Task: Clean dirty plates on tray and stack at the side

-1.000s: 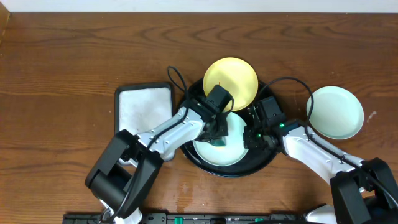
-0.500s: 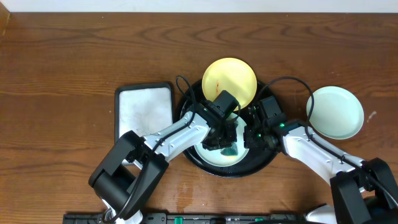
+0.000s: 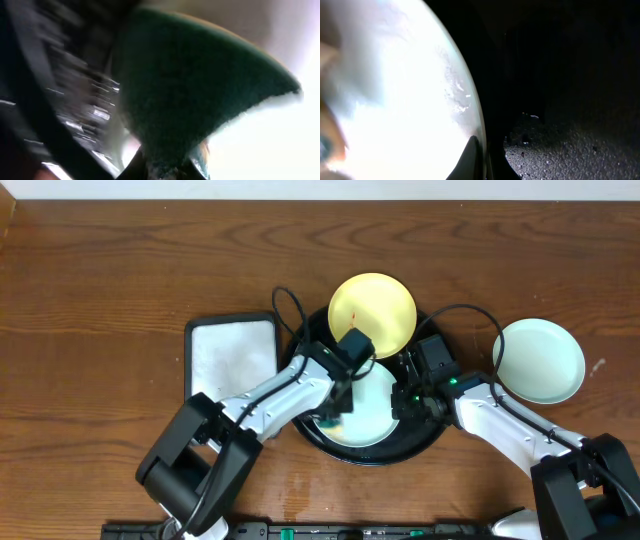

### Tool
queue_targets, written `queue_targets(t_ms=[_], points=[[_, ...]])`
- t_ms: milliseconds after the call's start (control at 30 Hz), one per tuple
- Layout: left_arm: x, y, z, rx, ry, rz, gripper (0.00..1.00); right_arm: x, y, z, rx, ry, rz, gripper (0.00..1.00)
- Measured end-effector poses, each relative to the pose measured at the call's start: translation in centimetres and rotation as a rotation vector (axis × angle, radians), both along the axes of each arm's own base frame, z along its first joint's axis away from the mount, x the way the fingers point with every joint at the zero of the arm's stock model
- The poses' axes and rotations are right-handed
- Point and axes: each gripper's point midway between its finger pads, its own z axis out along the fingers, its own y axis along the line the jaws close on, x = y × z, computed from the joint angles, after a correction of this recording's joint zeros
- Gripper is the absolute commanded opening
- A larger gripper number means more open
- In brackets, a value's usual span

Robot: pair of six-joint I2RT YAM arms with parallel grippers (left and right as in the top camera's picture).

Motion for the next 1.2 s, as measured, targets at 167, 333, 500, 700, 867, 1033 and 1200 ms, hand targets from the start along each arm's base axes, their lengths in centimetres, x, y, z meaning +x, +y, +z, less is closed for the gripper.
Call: queue_targets(t_ms=[167, 333, 500, 700, 867, 1033, 1200], points=[[2.0, 1.4, 1.3, 0.089, -0.101, -0.042, 0.11, -0.3, 0.1, 0.0, 0.002, 0.013, 0.004, 0.01], [3.4, 3.7, 4.9, 0.148, -0.209, -0.044, 0.12, -0.2, -0.1, 0.0, -0.009, 0.011, 0.001, 0.01], [3.8, 5.5, 10.9, 0.079, -0.342, 0.009, 0.13, -0.1, -0.3, 0.0, -0.021, 0.007, -0.002, 0.01], [2.9, 10.7, 15.8, 0.025, -0.401, 0.151, 0.13, -0.1, -0.4, 0.0, -0.028, 0.007, -0.004, 0.01], [3.1, 14.6, 14.3, 0.05, -0.364, 0.279, 0.13, -0.6, -1.0, 0.3, -0.065, 0.038, 0.003, 0.01], [2.6, 15.8, 8.6, 0.057, -0.246, 0.311, 0.13, -2.0, -2.4, 1.3, -0.148, 0.121, 0.007, 0.01], [2.4, 15.7, 6.0, 0.039, -0.166, 0.305, 0.78, -0.1, -2.1, 4.9, -0.173, 0.092, 0.039, 0.01]])
